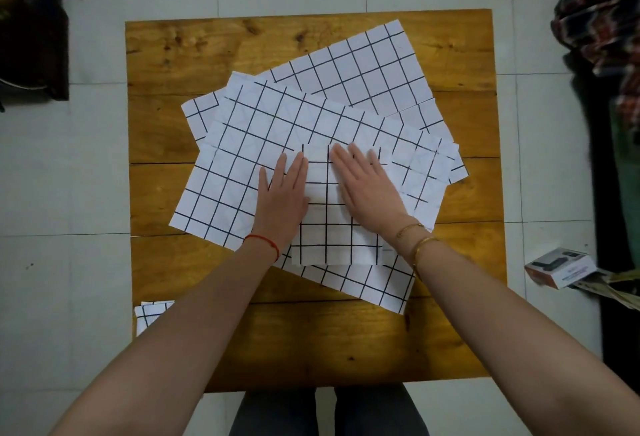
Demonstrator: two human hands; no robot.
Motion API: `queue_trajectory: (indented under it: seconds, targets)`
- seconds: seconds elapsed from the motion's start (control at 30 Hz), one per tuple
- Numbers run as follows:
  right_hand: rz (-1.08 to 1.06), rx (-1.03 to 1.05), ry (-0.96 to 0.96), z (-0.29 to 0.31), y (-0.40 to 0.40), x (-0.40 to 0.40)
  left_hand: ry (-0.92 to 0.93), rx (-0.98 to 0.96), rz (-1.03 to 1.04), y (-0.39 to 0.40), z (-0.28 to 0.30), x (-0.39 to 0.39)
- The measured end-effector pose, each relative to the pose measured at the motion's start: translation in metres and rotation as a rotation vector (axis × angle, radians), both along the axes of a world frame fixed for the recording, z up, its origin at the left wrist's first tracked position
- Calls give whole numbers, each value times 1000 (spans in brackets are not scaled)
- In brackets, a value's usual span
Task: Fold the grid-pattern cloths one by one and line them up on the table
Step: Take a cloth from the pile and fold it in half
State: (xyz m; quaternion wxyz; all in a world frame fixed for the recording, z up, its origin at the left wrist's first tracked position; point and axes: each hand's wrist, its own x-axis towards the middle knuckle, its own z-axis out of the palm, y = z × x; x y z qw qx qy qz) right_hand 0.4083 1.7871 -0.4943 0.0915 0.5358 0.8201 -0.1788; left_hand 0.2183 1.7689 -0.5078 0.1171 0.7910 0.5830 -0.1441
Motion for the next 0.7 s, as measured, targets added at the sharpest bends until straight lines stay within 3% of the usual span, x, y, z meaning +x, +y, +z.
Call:
queue_trajectory:
  seconds: [0.27,0.7]
  targets:
    - [-57,-138,-30,-7,1,-15,18,17,-130,-37,0,-22]
    - [-81,-173,-70,-4,2,-24,-7,-70,-274,-139,8,-50]
